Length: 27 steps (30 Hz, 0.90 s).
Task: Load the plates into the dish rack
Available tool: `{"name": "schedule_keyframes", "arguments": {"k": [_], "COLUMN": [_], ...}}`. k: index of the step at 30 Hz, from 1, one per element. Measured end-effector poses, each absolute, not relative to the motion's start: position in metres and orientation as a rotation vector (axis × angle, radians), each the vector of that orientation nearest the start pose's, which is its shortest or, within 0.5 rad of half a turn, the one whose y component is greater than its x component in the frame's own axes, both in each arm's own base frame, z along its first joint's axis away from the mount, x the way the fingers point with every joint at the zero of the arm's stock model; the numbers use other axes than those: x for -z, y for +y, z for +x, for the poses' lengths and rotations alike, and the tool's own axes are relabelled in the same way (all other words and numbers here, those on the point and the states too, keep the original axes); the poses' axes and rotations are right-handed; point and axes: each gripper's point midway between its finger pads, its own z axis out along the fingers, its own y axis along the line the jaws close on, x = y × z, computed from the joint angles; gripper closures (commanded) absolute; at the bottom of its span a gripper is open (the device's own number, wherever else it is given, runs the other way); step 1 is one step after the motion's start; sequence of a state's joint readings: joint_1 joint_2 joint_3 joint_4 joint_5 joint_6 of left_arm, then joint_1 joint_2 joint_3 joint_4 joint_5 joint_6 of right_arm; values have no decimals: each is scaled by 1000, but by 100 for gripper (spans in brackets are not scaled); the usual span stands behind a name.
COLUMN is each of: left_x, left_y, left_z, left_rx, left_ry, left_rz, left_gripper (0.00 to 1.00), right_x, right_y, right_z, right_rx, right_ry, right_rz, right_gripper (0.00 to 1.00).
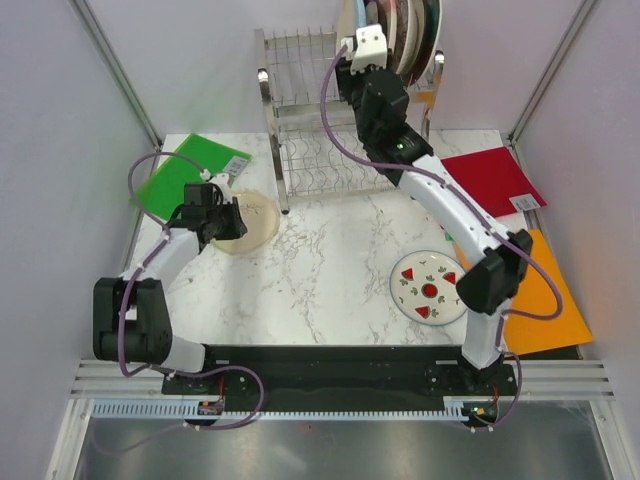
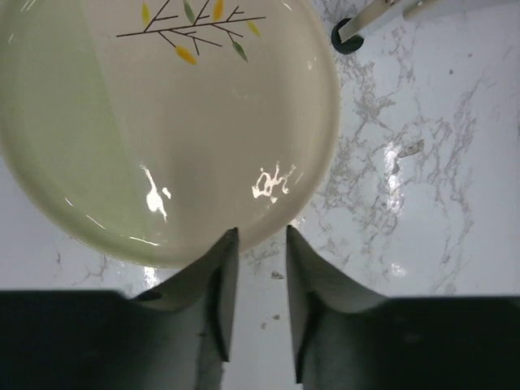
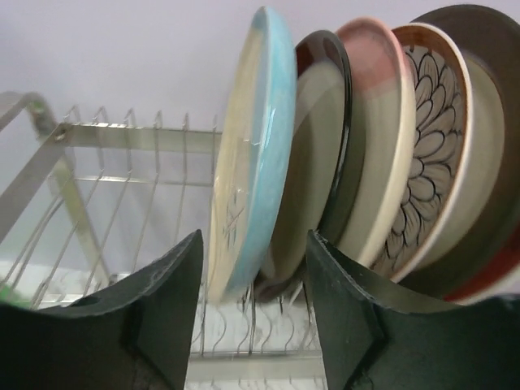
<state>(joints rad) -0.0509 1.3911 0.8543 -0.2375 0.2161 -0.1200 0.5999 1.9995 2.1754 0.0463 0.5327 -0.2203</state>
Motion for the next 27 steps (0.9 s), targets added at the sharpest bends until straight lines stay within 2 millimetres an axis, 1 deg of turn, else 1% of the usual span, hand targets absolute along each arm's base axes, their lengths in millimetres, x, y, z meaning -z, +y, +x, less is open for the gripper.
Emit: {"name": "schedule_keyframes", "arguments": {"k": [1, 3, 4, 5, 6, 7, 9, 10, 12, 13, 14, 16, 18, 21, 22, 24, 26, 27], "left_x": [-95, -82, -73, -64, -56, -47, -32, -27, -26, -25, -25, -25, -24, -23, -23, -24, -23, -23], "left_y": [-60, -60, -59, -59, -59, -59, -59, -59, -60, -60, -61, -63, -65, -75, -80, -88, -98, -105], "left_z": [361, 368, 371, 372, 373, 371, 367, 365, 366, 368, 369, 368, 366, 357, 352, 342, 329, 323], "left_rx": [331, 322, 319, 318, 319, 319, 322, 323, 329, 333, 334, 338, 337, 341, 340, 325, 325, 328], "left_ry": [2359, 2408, 2438, 2472, 2505, 2541, 2599, 2624, 2643, 2648, 2655, 2667, 2681, 2700, 2703, 2705, 2726, 2738], "left_rz": [42, 55, 56, 54, 49, 43, 32, 29, 19, 20, 18, 24, 33, 72, 95, 138, 191, 224], "left_gripper": [87, 96, 98, 98, 98, 98, 98, 98, 98, 98, 98, 98, 98, 98, 98, 98, 98, 98], "right_x": [-465, -462, -462, -462, -464, -463, -463, -462, -451, -445, -435, -403, -361, -291, -266, -225, -192, -180], "right_y": [248, 247, 246, 245, 243, 241, 228, 220, 205, 201, 199, 203, 210, 221, 220, 211, 198, 193], "right_z": [524, 492, 475, 458, 440, 421, 392, 383, 362, 356, 349, 338, 333, 332, 330, 326, 320, 318], "right_rx": [36, 24, 11, -3, -27, -57, -100, -112, -154, -168, -189, -230, -254, -264, -269, -267, -270, -275], "right_ry": [1380, 1403, 1402, 1403, 1399, 1392, 1392, 1395, 1430, 1450, 1478, 1562, 1687, 1902, 1976, 2105, 2225, 2272], "right_rz": [-124, -165, -184, -199, -214, -234, -237, -232, -230, -231, -239, -285, -336, -390, -399, -395, -370, -351], "right_gripper": [31, 22, 16, 14, 8, 5, 4, 3, 2, 2, 2, 2, 2, 2, 2, 2, 2, 2]}}
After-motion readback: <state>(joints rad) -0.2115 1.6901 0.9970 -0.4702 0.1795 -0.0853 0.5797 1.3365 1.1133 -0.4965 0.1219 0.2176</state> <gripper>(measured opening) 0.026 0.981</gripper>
